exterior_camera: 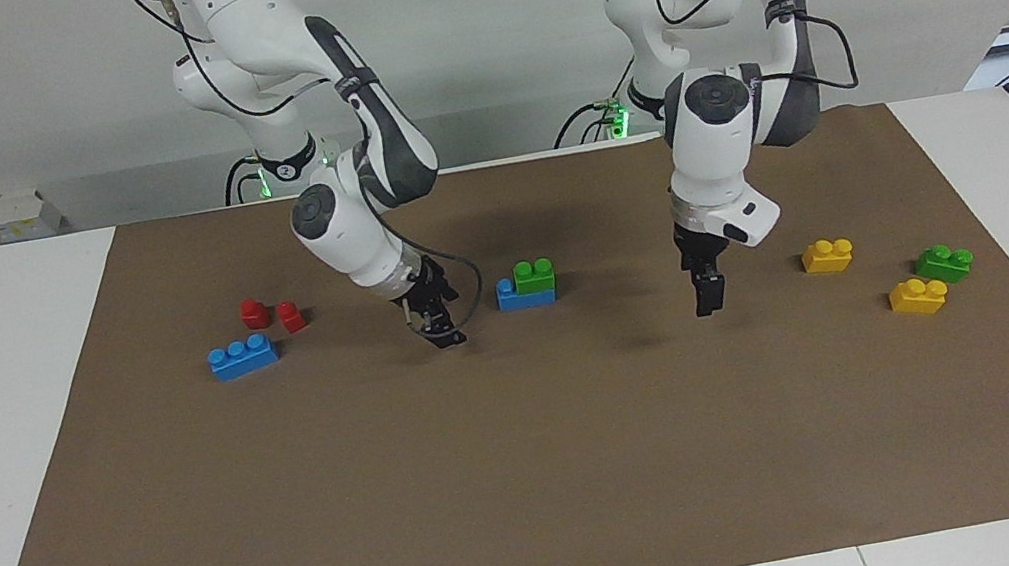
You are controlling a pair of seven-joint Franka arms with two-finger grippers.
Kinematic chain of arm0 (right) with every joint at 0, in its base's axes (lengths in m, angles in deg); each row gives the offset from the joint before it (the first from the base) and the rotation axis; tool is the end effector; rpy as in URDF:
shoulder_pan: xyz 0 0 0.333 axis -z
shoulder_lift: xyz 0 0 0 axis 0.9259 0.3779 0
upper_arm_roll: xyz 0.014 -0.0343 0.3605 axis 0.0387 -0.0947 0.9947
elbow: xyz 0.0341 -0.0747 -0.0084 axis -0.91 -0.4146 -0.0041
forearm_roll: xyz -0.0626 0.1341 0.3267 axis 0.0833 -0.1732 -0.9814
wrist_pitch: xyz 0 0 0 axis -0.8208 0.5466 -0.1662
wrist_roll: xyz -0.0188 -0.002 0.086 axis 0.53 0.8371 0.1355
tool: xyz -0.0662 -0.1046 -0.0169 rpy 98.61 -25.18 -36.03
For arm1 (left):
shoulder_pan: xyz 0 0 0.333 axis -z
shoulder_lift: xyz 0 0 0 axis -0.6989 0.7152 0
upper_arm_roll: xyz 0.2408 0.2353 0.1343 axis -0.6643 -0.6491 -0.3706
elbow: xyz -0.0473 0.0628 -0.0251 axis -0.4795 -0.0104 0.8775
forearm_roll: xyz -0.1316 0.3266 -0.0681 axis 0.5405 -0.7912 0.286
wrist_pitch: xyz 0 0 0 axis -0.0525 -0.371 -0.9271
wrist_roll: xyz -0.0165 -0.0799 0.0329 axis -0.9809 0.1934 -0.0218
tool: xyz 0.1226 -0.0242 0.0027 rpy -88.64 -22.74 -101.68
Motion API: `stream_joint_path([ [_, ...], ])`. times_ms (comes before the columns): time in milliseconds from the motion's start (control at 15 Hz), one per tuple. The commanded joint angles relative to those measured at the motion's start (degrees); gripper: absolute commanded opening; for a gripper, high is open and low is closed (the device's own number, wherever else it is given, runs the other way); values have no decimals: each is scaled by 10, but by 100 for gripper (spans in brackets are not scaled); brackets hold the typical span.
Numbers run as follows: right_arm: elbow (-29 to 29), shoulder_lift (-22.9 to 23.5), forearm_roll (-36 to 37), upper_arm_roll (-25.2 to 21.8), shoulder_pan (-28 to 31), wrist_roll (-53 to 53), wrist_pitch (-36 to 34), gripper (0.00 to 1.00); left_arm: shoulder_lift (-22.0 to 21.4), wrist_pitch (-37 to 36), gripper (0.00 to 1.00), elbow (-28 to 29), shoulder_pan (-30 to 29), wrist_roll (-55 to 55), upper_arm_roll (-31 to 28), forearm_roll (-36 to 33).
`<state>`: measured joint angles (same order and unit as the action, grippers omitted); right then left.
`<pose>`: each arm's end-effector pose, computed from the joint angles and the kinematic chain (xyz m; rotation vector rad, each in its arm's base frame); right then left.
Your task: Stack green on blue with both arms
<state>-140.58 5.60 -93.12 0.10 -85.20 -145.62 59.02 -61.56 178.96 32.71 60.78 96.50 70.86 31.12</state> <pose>0.5127 0.1987 0.3616 -2.2028 1.7386 0.4314 0.5327 -0.1529 0.4265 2.4394 1.9142 0.2136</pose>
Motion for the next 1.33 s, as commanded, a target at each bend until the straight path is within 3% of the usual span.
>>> stream_joint_path([
  [0, -4, -38, 24, 4, 59, 150, -53, 100, -4, -18, 100, -6, -29, -82, 6, -9],
  [200, 11, -63, 84, 4, 108, 278, -112, 100, -4, -44, 100, -28, -50, -169, 5, -9],
  [400, 75, -65, 180, 5, 142, 353, -200, 100, -14, -76, 100, -46, -68, -263, 3, -9],
  [600, 119, -83, 205, 4, 167, 452, -268, 100, -18, -144, 100, -85, -87, -404, 2, -9],
  [1000, 164, -133, 277, 4, 173, 600, -348, 100, -21, -228, 100, -151, -100, -573, 1, -9],
  [1267, 238, -134, 311, 4, 178, 647, -436, 100, -29, -296, 100, -195, -113, -716, -1, -8],
])
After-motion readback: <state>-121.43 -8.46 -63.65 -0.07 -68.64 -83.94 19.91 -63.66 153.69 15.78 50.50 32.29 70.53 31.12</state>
